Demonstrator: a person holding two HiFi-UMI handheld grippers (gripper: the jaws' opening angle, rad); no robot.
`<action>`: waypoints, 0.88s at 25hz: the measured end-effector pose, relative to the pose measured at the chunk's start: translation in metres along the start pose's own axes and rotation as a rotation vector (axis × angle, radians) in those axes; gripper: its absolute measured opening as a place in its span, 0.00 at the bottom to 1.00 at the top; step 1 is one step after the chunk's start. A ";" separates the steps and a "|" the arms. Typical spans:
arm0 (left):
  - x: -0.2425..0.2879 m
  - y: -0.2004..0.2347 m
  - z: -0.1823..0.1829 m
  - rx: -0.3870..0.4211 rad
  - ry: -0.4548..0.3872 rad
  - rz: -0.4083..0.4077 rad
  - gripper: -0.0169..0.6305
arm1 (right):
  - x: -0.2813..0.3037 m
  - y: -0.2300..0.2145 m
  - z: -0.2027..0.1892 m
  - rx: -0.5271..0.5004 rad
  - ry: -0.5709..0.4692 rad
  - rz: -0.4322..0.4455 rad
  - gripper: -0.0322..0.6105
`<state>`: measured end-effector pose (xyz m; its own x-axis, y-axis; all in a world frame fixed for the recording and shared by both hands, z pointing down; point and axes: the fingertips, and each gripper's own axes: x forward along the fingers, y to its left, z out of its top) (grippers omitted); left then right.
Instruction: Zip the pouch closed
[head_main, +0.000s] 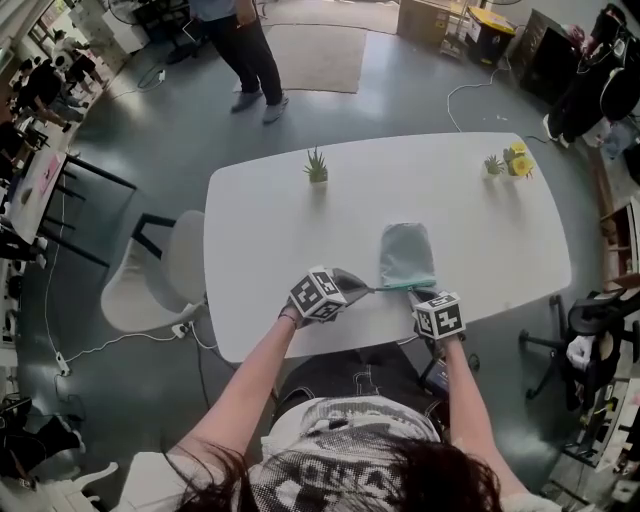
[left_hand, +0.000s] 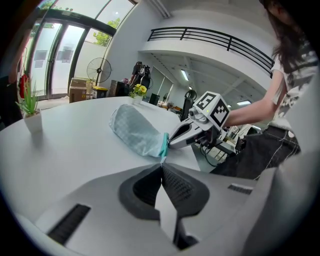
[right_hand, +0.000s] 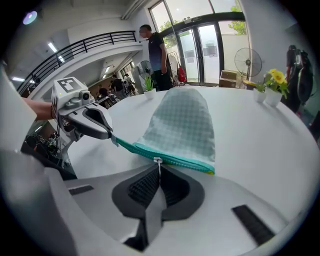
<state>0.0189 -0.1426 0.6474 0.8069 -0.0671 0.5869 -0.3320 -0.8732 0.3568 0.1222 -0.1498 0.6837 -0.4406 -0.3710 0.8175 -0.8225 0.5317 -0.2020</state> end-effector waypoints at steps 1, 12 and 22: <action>-0.001 0.002 -0.001 -0.001 0.001 0.003 0.05 | 0.000 -0.003 0.000 0.001 0.002 -0.006 0.06; -0.015 0.028 -0.016 -0.032 0.022 0.057 0.05 | -0.003 -0.037 -0.004 0.037 0.022 -0.061 0.06; -0.009 0.033 -0.025 -0.048 0.036 0.088 0.05 | 0.000 -0.039 -0.006 0.000 0.018 -0.093 0.06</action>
<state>-0.0112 -0.1588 0.6720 0.7558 -0.1239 0.6430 -0.4243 -0.8406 0.3368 0.1558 -0.1663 0.6949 -0.3560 -0.4046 0.8423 -0.8593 0.4959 -0.1250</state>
